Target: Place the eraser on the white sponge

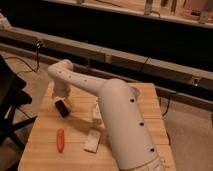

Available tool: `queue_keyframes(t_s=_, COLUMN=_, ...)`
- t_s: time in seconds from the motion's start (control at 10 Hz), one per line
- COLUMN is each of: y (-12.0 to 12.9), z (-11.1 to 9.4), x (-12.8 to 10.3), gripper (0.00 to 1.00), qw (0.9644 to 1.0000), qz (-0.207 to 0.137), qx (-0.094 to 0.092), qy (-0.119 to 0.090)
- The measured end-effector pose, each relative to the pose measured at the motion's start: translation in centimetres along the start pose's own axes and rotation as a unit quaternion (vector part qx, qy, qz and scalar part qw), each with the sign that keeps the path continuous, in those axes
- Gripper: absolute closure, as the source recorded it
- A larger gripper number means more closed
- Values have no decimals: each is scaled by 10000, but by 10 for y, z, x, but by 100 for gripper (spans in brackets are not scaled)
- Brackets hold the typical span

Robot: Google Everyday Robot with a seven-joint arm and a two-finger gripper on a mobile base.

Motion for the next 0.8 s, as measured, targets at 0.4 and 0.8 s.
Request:
queue_keyframes(t_s=0.4, y=-4, z=10, x=-8, gripper=20, qw=9989, qz=-458, qx=-92, qy=4)
queue_keyframes(t_s=0.8, y=0, z=25, x=-12, gripper=20, qw=9985, qz=-477, qx=-259, qy=-94)
